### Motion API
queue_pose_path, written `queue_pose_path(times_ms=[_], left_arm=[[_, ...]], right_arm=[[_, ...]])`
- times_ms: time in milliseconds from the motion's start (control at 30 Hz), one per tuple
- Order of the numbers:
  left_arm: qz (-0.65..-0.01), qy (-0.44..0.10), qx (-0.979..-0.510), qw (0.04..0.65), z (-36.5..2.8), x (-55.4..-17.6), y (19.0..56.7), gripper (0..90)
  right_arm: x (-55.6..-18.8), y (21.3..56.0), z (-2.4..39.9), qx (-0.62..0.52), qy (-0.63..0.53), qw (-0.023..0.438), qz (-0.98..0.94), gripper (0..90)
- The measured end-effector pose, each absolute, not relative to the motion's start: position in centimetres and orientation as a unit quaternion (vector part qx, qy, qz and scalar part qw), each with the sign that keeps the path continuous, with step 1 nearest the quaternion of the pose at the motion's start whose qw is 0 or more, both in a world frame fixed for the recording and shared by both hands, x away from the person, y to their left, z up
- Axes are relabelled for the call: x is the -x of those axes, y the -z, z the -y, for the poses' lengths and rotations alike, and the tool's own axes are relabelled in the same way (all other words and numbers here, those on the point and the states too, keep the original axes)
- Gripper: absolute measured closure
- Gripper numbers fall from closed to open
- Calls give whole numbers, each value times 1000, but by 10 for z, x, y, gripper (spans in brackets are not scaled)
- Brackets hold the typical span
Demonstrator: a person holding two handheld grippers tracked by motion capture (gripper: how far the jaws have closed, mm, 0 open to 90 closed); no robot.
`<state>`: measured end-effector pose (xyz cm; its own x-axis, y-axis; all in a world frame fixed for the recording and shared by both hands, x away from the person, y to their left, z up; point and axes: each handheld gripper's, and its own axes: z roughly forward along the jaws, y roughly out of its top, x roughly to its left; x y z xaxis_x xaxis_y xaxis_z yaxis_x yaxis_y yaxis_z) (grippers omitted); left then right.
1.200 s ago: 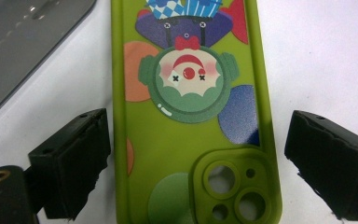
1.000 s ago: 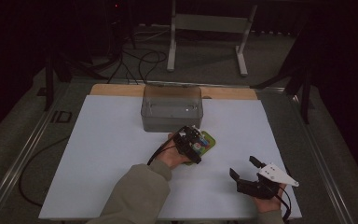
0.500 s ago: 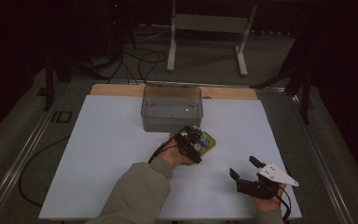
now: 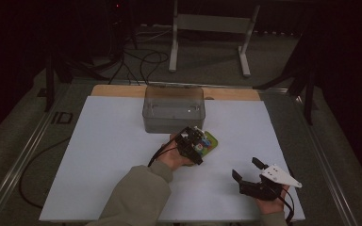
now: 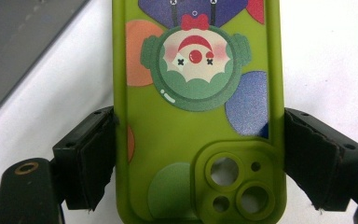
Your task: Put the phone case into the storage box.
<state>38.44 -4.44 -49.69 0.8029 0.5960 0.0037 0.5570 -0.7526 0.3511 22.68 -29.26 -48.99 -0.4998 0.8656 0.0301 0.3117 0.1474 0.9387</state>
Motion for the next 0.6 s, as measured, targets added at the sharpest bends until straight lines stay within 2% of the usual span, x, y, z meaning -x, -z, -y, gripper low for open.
queue_pose_path(times_ms=[600], left_arm=[[-311, -93, -920, 222, 34, -370, 477, 165]], right_arm=[[-228, 490, 296, -428, -518, 258, -695, 94]])
